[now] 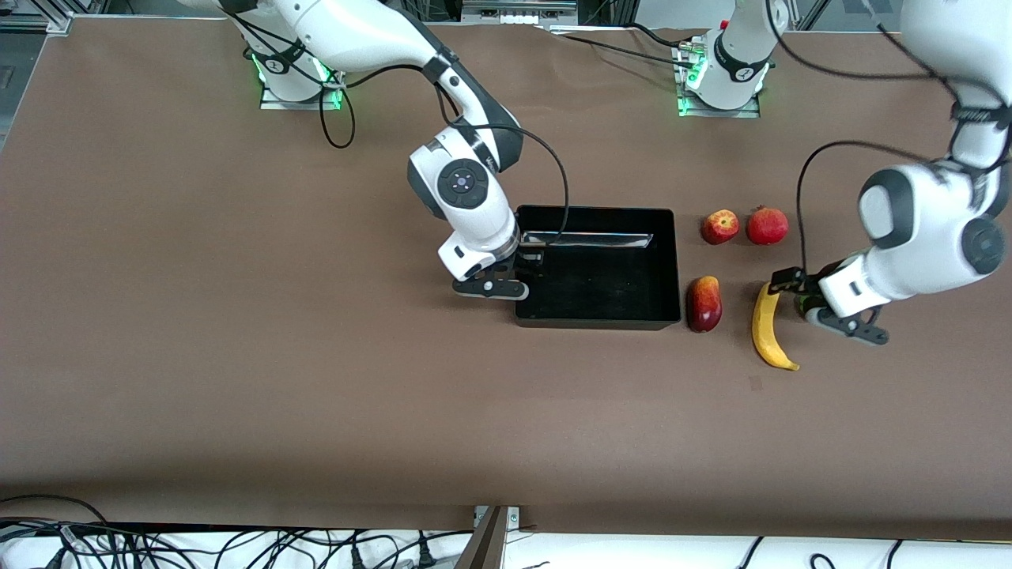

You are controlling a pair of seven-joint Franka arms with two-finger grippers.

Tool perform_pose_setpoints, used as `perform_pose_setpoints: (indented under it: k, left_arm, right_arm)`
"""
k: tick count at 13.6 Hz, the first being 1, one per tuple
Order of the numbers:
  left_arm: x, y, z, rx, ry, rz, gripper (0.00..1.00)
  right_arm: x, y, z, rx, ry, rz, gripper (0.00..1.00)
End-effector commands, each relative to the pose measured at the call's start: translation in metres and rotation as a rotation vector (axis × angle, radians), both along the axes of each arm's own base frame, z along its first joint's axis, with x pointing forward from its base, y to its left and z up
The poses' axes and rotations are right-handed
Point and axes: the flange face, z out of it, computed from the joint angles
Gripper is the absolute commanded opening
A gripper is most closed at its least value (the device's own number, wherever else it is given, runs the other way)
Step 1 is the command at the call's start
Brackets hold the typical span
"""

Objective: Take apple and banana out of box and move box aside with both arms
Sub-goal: 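Release the banana with the left gripper while the right gripper reaches the tray, then grip the tray rim with the right gripper and drag it away from the fruits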

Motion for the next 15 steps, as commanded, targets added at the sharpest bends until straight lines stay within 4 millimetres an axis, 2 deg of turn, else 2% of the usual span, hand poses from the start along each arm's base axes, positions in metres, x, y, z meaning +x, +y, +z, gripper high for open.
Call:
perform_pose_setpoints:
  k: [1, 2, 3, 5, 7, 9, 12, 14, 15]
  left_arm:
    - [-0.028, -0.010, 0.081, -0.033, -0.032, -0.021, 1.00]
    - [-0.038, -0.015, 0.110, -0.030, -0.039, -0.017, 1.00]
    - [-0.049, -0.019, 0.138, 0.014, -0.047, -0.005, 1.00]
    - [-0.071, -0.033, 0.189, 0.073, -0.059, 0.047, 1.00]
    - [-0.094, -0.036, 0.222, 0.075, -0.065, 0.070, 1.00]
    - [-0.106, -0.032, 0.255, 0.133, -0.081, 0.077, 1.00]
    - [-0.117, -0.034, 0.292, 0.182, -0.039, 0.112, 1.00]
    - [-0.120, -0.037, 0.302, 0.194, -0.033, 0.112, 1.00]
    - [-0.120, -0.038, 0.303, 0.195, -0.031, 0.112, 1.00]
  right_arm:
    - [-0.008, 0.011, -0.018, -0.028, -0.003, -0.001, 0.36]
    - [-0.009, 0.010, -0.024, -0.034, 0.003, 0.001, 0.16]
    - [-0.010, 0.009, -0.028, -0.038, 0.010, -0.001, 0.03]
    - [-0.011, 0.007, -0.033, -0.046, 0.021, 0.003, 0.00]
    - [-0.008, 0.004, -0.024, -0.043, 0.022, -0.003, 0.00]
    - [0.001, -0.001, 0.010, -0.018, -0.006, -0.022, 0.00]
    - [0.041, -0.061, 0.078, -0.063, -0.029, -0.059, 0.00]
    - [0.061, -0.108, 0.103, -0.111, -0.008, -0.009, 0.00]
    - [0.069, -0.138, 0.109, -0.137, 0.012, 0.032, 0.00]
